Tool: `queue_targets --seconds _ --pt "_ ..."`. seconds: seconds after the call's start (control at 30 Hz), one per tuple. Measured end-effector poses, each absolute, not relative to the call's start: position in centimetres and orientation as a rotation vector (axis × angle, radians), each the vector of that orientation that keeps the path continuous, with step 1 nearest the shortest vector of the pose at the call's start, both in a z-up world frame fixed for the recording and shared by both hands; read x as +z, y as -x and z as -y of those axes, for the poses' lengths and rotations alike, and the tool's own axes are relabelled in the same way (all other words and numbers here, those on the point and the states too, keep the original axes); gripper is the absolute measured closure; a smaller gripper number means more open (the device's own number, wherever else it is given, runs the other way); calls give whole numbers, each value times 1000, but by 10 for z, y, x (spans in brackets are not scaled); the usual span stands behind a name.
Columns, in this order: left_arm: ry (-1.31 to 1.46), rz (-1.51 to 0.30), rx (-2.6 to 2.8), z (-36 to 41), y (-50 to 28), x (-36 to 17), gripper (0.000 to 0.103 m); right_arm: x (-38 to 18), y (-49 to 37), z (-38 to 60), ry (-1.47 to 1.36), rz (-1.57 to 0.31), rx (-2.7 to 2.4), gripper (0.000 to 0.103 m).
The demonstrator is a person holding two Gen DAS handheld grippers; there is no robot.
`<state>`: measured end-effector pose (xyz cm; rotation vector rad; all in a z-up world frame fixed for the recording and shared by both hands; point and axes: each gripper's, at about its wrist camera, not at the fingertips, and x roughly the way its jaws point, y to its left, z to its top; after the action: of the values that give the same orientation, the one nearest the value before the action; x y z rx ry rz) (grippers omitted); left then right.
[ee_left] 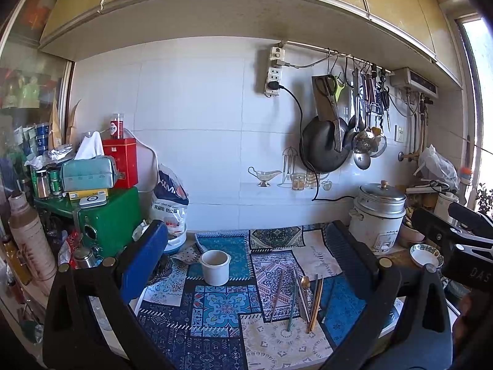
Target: Organize utensils
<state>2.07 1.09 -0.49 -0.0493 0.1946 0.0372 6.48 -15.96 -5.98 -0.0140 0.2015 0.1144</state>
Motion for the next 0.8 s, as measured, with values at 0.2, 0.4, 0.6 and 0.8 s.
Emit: queue_targets --seconds 0.2,0.4,0.6,0.8 --pt "41 -208 38 -3 -32 -5 0 -64 -75 167 5 -220 108 0" --pt "45 -258 30 2 -56 -14 0 -75 -96 176 1 -257 77 0" --pt "69 -357 19 7 -98 -37 0 -102 -133 193 -16 -349 0 0" --pt "41 -495 -2 19 -154 -79 0 -142 -172 216 -10 -491 -99 0"
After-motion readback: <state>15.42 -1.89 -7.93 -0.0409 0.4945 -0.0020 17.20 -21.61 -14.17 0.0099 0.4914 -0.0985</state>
